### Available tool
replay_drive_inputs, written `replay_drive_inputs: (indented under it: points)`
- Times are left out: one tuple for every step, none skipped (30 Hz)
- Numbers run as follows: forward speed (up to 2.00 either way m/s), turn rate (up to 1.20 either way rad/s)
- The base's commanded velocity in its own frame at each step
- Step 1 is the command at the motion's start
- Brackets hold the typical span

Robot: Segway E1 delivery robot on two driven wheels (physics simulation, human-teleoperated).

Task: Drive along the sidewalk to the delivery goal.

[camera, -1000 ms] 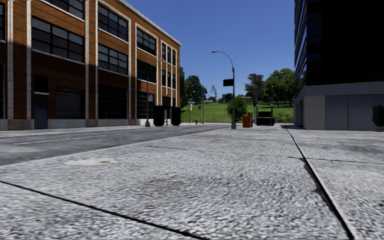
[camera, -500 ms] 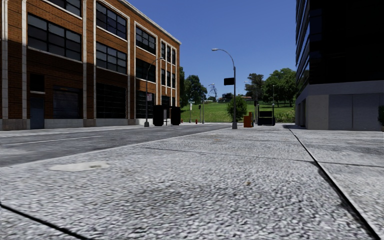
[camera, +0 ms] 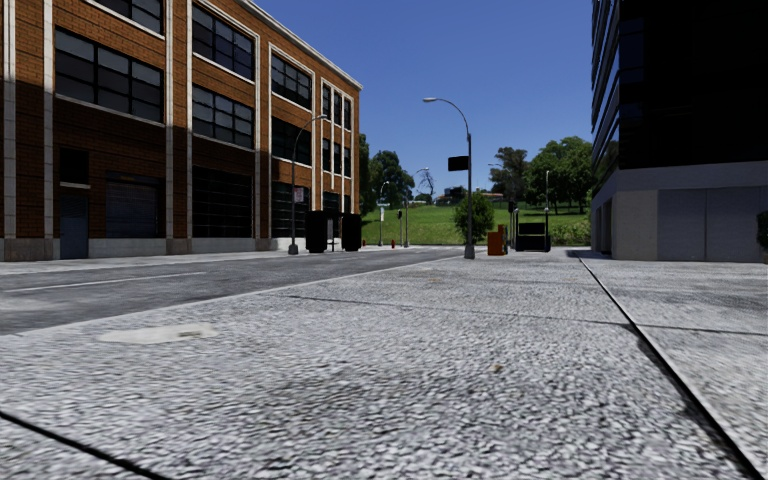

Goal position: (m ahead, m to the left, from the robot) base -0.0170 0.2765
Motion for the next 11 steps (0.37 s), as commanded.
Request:
replay_drive_inputs:
  points:
    - [0.00, 0.00]
    - [0.00, 0.00]
    - [0.00, 0.00]
    - [0.00, 0.00]
    - [0.00, 0.00]
    - [0.00, 0.00]
    - [0.00, 0.00]
    - [0.00, 0.00]
    - [0.00, 0.00]
    - [0.00, 0.00]
    - [0.00, 0.00]
